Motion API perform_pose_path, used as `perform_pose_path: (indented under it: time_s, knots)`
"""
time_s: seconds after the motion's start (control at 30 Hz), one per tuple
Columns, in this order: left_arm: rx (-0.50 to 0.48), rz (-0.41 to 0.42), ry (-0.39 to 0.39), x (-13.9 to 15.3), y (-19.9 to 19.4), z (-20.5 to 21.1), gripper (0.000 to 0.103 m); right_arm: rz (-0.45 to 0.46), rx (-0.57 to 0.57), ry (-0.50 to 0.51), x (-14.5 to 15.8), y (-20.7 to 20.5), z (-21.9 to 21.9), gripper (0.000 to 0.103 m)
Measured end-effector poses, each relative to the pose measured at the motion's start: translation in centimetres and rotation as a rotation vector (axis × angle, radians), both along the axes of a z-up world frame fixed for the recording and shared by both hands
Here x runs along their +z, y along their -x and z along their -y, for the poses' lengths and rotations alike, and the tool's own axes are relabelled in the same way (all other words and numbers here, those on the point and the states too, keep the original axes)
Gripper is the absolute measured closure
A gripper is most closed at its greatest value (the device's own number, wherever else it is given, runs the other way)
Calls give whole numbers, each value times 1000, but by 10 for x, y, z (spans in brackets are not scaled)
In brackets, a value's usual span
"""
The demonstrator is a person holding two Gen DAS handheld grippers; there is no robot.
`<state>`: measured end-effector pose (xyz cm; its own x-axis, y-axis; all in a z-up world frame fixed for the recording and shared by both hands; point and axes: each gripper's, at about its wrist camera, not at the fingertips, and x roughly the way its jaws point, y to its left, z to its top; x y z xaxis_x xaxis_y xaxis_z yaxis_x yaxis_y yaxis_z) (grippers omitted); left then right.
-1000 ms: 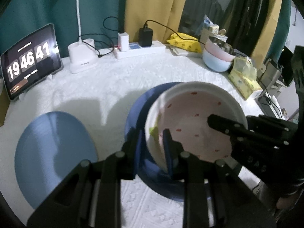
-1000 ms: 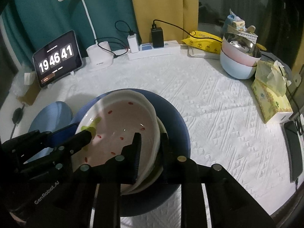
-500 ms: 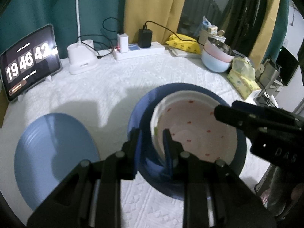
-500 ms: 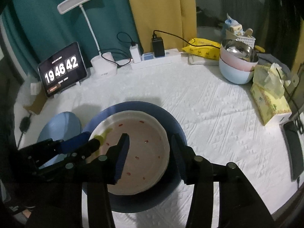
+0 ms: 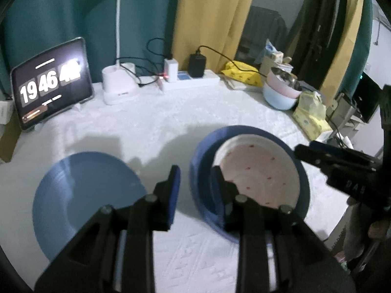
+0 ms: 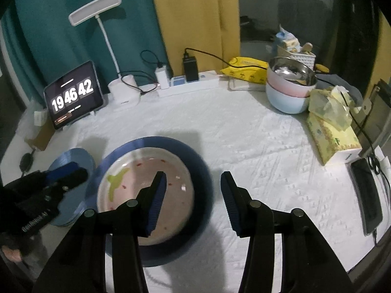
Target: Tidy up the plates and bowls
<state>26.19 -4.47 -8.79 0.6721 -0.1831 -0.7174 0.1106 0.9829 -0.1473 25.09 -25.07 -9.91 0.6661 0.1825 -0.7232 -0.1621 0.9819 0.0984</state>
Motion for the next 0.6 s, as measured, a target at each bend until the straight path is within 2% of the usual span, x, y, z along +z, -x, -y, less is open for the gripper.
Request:
perform_pose_path:
  time_s: [0.1,0.33,0.6]
  knots:
    - [22,-11,3,-4,-1,-9,68,-11,-13,-15,-4,-2,11,54]
    - [20,-32,6,-12,-2,-11,67,-33,-22,-54,-14,-5,26,54]
    - [5,-72,-40,-25,-9,1,66,-67,5,-70,-28,-8,26,54]
